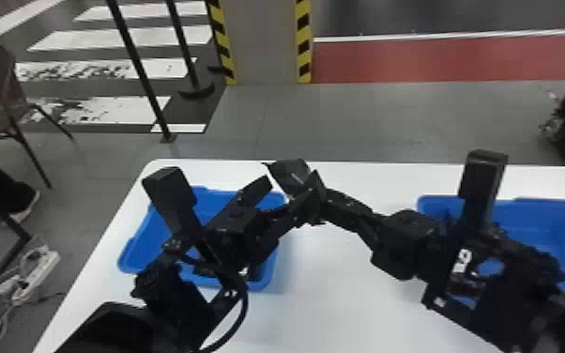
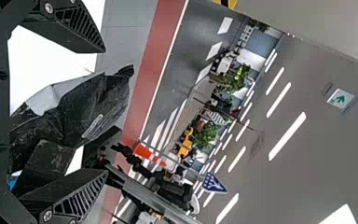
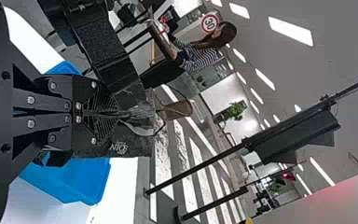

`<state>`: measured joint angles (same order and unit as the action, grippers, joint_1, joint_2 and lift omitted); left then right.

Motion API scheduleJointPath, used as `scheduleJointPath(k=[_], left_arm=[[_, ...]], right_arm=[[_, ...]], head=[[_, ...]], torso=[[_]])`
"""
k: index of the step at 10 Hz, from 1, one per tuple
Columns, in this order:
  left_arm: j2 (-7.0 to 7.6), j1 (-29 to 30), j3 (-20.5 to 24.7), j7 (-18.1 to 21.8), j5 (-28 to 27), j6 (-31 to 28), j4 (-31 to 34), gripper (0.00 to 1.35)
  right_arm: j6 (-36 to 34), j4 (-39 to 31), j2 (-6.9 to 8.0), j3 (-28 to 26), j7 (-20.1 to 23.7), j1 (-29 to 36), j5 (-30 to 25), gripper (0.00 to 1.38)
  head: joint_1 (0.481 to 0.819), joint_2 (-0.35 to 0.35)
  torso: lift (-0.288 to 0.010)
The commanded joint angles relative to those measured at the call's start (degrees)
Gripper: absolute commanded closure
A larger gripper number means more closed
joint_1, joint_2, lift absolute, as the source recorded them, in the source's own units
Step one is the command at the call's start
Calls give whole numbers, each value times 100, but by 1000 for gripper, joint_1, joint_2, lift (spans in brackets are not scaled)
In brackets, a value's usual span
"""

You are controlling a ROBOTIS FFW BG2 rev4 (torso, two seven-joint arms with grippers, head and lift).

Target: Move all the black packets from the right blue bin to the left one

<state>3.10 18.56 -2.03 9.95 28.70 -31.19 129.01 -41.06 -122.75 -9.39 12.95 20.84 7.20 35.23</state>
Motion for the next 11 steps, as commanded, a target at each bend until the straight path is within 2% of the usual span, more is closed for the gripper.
scheduleJointPath(k=[1, 4, 7, 8, 9, 10, 11], left_arm=[[-2, 0, 80, -45, -23, 110, 15, 105], [7, 0, 141, -72, -40, 26, 43, 105], [-2, 28, 194, -177, -14, -298, 226, 105], [-11, 14, 203, -221, -40, -410, 240, 171], [-2, 28, 238, -274, -172, -734, 381, 694], [-2, 112, 238, -502, -242, -1156, 732, 1223], [-11, 169, 194, -643, -251, -987, 803, 1216]], right_arm=[[0, -65, -10, -3, -10, 53, -34, 1202], [-14, -65, -54, 269, -10, -3, -95, 1202], [0, -79, -116, 515, -53, 11, -113, 1202], [0, -79, -116, 533, -53, 11, -113, 1202], [0, -79, -116, 542, -53, 11, -113, 1202], [42, -79, -116, 542, -53, -3, -104, 1202], [85, -65, -116, 542, -53, -31, -104, 1202]], head=[[695, 159], [695, 187], [695, 218], [695, 226], [695, 229], [695, 234], [695, 240]], torso=[[-110], [-110], [-110], [-110], [-110], [-110], [-110]])
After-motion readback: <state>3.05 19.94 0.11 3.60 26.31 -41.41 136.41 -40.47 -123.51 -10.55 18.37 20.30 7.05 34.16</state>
